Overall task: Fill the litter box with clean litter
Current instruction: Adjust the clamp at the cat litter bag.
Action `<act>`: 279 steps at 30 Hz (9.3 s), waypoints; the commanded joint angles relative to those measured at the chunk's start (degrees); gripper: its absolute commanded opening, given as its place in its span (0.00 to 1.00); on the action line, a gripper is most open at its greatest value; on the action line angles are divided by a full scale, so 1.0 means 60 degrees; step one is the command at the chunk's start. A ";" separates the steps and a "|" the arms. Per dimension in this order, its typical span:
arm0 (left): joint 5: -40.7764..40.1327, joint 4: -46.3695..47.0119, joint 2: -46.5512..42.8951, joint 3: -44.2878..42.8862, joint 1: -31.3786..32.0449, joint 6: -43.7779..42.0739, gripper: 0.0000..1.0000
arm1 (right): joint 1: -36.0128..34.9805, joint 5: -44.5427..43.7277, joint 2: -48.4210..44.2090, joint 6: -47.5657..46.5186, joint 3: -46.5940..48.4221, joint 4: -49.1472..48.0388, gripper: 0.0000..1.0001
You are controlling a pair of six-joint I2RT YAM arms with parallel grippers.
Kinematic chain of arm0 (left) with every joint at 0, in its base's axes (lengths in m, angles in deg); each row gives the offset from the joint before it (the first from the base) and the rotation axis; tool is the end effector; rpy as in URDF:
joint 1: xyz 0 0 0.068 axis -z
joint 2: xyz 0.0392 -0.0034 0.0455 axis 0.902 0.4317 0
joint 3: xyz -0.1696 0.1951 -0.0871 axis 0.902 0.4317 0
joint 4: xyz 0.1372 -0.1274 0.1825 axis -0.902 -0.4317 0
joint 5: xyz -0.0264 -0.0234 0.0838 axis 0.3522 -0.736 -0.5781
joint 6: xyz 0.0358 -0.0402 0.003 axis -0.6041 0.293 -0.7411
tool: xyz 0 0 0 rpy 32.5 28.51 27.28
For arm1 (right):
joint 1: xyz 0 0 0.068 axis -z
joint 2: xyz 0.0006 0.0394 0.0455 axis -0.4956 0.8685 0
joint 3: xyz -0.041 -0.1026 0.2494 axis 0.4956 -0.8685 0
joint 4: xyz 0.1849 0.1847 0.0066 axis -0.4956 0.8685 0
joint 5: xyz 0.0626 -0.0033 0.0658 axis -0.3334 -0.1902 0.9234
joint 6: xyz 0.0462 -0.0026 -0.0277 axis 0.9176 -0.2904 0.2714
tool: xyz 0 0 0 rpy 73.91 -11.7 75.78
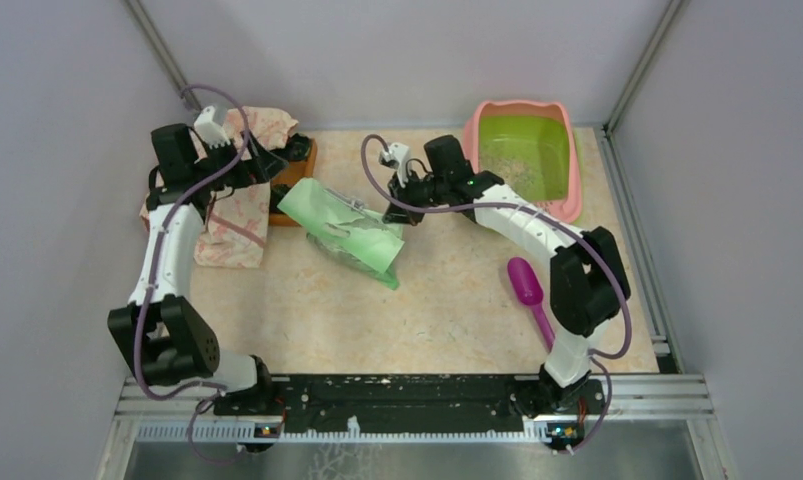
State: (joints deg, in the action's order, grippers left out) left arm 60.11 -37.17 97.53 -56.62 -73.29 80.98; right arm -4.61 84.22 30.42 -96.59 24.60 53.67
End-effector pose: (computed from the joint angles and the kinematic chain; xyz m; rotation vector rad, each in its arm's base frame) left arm 0.3115 0.0277 0.3550 0.1535 1.9362 -0.5719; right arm 0.3213 0.2467 0.2924 -1.1959 1.8659 0.9833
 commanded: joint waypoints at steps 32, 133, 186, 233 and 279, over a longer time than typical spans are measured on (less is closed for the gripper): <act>0.2145 -0.2123 -0.2453 0.1474 -0.0261 0.9077 0.99 | -0.1778 -0.0918 -0.4303 0.1325 -0.4572 -0.3561 0.00; -0.1482 -0.8159 0.2877 -0.2117 0.2986 0.9980 0.40 | -0.2028 -0.1861 -0.4005 0.1069 -0.4331 -0.2599 0.00; -0.2173 -1.0277 0.3481 -0.3895 0.2620 0.7950 0.00 | -0.4884 -0.7433 -0.2480 -0.0656 -0.2113 -0.3185 0.48; -0.2376 -1.0636 0.3641 -0.4621 0.2473 0.7833 0.00 | -0.4251 -0.6568 -0.0402 0.0024 0.2020 0.2758 0.00; -0.3001 -1.0979 0.3339 -0.5776 0.2429 0.7878 0.00 | -0.3802 -0.6912 0.2928 -0.0086 0.7111 0.6532 0.00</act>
State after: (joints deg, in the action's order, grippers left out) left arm 40.39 -101.78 121.22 -87.50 -58.10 128.30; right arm -28.92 45.88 46.11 -96.72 64.64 92.06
